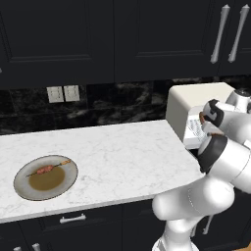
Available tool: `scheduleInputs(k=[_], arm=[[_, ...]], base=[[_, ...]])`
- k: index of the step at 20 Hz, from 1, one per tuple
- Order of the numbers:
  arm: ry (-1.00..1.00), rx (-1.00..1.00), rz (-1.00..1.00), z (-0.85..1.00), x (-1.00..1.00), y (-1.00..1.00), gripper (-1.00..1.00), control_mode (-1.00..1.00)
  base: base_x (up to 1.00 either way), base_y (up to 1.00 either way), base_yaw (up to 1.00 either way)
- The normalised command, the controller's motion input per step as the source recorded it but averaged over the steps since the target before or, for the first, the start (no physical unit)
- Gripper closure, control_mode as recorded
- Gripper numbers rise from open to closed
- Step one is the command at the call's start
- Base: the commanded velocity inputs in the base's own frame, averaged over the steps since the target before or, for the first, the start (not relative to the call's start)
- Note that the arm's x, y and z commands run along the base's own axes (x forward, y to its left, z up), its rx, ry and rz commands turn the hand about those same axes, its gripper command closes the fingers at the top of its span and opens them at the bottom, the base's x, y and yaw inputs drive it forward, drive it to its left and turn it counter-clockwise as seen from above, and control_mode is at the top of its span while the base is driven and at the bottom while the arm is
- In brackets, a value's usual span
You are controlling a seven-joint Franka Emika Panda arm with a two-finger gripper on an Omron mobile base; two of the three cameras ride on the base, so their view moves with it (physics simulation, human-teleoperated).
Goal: Pick up the kebab skewer and baguette bread, and place them inside the toaster oven. Close the toaster oven door and start by setting the timer.
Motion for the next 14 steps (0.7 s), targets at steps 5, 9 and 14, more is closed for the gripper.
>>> scheduleInputs(k=[5,9,14], arm=[[0.00,0.00,0.00,-0.26,0.00,-0.06,-1.00,-1.00],[-0.03,0.00,0.00,-0.08,-0.09,-0.04,-1.00,-1.00],[-0.08,0.00,0.00,0.00,-0.12,0.00,-1.00,-1.00]], base=[[0.00,0.00,0.00],[0.00,0.00,0.00],[0.00,0.00,0.00]])
